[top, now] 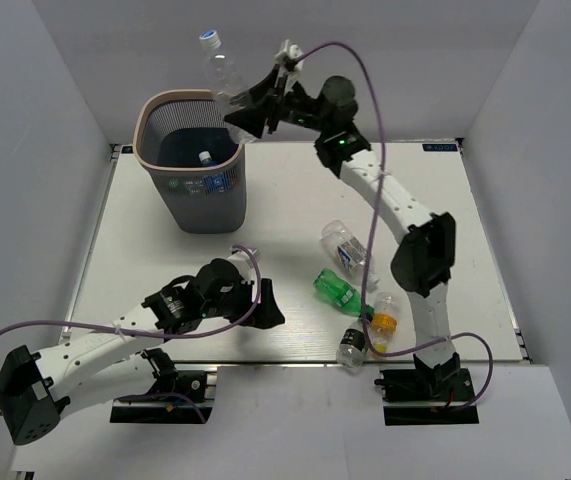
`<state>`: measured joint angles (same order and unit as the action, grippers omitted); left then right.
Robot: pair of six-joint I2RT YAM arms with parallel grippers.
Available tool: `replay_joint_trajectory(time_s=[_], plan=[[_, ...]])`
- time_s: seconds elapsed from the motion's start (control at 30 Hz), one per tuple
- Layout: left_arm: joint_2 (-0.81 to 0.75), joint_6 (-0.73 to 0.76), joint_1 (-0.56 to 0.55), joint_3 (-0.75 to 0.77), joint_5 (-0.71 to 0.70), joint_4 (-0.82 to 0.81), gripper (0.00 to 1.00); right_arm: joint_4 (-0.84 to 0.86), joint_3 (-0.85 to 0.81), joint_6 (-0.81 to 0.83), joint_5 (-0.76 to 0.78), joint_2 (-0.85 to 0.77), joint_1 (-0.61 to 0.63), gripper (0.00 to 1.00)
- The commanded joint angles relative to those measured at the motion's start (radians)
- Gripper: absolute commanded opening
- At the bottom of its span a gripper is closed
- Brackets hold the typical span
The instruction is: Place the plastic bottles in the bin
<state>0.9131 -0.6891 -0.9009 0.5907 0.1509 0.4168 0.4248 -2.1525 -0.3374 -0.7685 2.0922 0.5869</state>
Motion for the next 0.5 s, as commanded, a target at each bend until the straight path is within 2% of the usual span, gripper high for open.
replay_joint_trajectory(time_s=[0.0, 0.1, 0.17, 0.2, 0.27, 0.3, 0.33, 0.47], plan=[[-0.026, -0.016, -0.009, -0.005, -0.017, 0.030, 0.99, 0.202, -0.088, -0.054, 0.089, 0.067, 0.076, 0.22], [-0.026, -0.026, -0.009, 0.006, -0.007, 0.030, 0.99, 0.256, -0.118, -0.026, 0.141, 0.130, 0.114, 0.25], [-0.026, -0.026, -0.009, 0.006, 0.004, 0.030, 0.99, 0.261, -0.142, 0.000, 0.172, 0.153, 0.126, 0.32], [-0.026, -0.026, -0.018, 0.006, 0.013, 0.040, 0.99, 0.261, -0.142, 0.014, 0.179, 0.184, 0.136, 0.53], [-0.026, -0.026, -0.018, 0.017, 0.013, 0.050, 0.99, 0.267, -0.135, 0.032, 0.190, 0.201, 0.142, 0.64], [-0.026, -0.026, -0.018, 0.017, 0.013, 0.062, 0.99, 0.264, -0.130, 0.040, 0.192, 0.212, 0.142, 0.80], [-0.026, -0.026, -0.018, 0.017, 0.003, 0.062, 0.99, 0.261, -0.129, 0.058, 0.193, 0.219, 0.143, 0.88], [-0.013, -0.026, -0.018, 0.026, -0.008, 0.048, 0.99, 0.229, -0.152, 0.090, 0.204, 0.226, 0.134, 0.90]])
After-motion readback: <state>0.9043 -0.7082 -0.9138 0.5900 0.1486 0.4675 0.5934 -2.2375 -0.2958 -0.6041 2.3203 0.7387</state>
